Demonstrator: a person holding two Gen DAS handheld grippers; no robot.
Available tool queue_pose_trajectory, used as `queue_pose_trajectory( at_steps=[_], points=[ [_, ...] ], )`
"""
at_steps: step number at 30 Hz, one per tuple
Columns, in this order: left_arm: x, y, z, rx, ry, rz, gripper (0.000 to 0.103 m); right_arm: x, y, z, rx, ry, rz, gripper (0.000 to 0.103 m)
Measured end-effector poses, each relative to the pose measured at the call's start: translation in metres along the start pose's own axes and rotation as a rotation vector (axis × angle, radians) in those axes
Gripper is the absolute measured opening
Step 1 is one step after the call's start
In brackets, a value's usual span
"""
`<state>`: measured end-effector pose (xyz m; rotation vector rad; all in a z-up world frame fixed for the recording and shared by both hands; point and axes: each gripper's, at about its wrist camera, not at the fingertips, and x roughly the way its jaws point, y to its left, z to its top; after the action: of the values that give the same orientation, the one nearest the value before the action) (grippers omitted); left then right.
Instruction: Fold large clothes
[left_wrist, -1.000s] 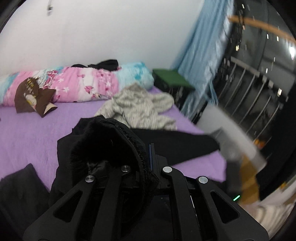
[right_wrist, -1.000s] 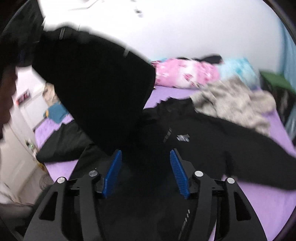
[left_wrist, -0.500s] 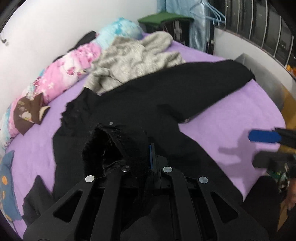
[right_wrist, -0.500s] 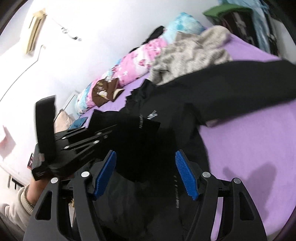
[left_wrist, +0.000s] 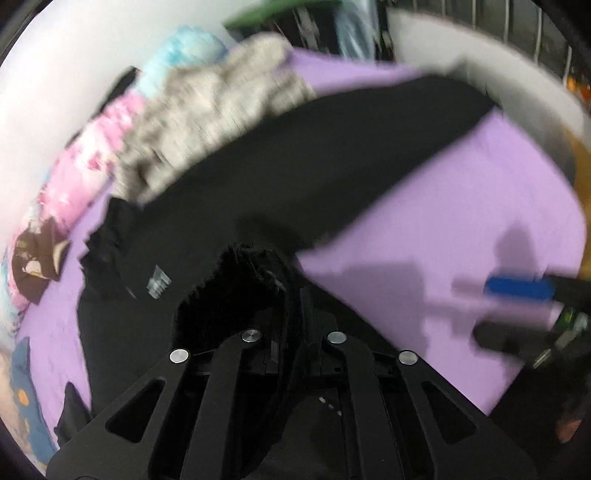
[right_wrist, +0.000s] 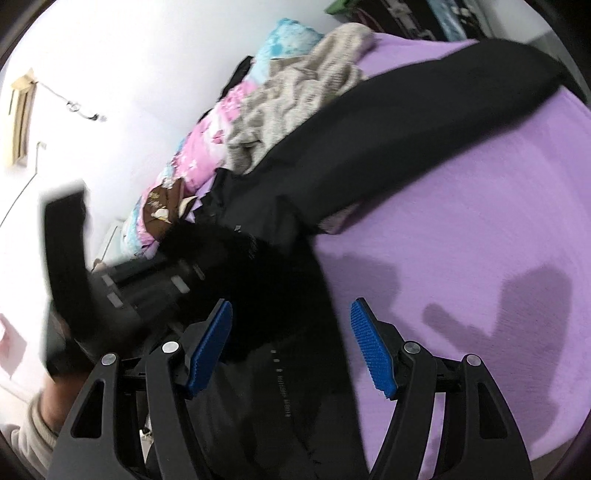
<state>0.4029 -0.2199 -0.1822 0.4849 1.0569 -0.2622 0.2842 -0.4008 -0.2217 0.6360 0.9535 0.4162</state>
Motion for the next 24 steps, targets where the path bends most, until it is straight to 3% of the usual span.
queue_pose_trajectory(
  at_steps=[2,5,7,10,15,18,21,24],
  points=[
    [0.025,-0.013,-0.013,0.014,0.049,0.009,0.015,0.002,-0.009,-0.002,0.013,0.002,-0.016,0.066],
    [0.048,-0.027,-0.027,0.038,0.093,0.008,0.032,0.003,-0.02,-0.006,0.028,0.004,-0.035,0.066],
    [0.046,-0.032,-0.033,0.043,0.085,0.008,0.061,0.002,-0.026,-0.007,0.035,0.001,-0.046,0.066],
    [0.032,-0.045,-0.039,0.061,0.049,-0.026,0.077,-0.001,-0.031,-0.007,0.043,-0.008,-0.061,0.066],
    [-0.008,-0.067,-0.046,0.098,-0.036,-0.115,0.086,-0.006,-0.027,-0.003,0.031,-0.017,-0.046,0.067],
    [-0.038,-0.07,-0.05,0.115,-0.099,-0.176,0.087,-0.006,-0.019,0.001,0.009,-0.019,-0.031,0.073],
    [-0.061,-0.051,-0.063,0.084,-0.134,-0.239,0.089,0.001,-0.014,0.004,0.005,-0.003,-0.012,0.074],
    [-0.052,-0.011,-0.083,0.001,-0.108,-0.246,0.089,0.013,-0.004,0.006,-0.026,0.023,-0.003,0.075]
  ],
)
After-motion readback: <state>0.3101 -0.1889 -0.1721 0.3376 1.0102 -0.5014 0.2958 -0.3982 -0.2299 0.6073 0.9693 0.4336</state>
